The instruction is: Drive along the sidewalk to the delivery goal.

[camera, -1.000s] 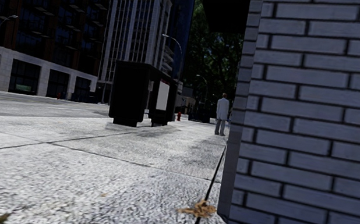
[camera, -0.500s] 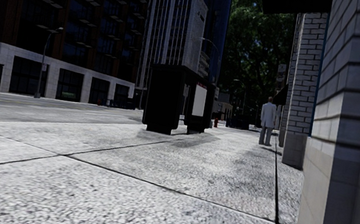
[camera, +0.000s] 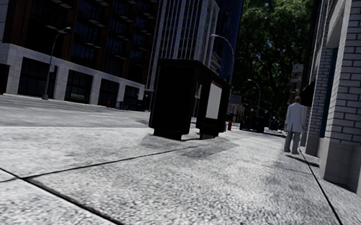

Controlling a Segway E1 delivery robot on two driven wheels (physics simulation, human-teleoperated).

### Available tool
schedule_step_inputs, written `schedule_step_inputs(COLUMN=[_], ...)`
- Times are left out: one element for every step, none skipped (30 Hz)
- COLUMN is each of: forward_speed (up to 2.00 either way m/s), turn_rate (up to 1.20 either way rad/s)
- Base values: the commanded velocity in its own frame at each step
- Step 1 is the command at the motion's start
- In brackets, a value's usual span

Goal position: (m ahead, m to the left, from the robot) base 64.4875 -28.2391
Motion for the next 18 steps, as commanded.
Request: schedule_step_inputs(forward_speed=[2.00, 2.00, 2.00, 2.00, 1.99, 1.99, 1.99, 1.99, 1.99, 1.99, 1.99, 1.99, 1.99, 1.99, 1.99, 1.99, 1.99, 1.99], turn_rate=[0.00, 0.00, 0.00, 0.00, 0.00, 0.00, 0.00, 0.00, 0.00, 0.00, 0.00, 0.00, 0.00, -0.02, -0.16, -0.21, -0.21, -0.24])
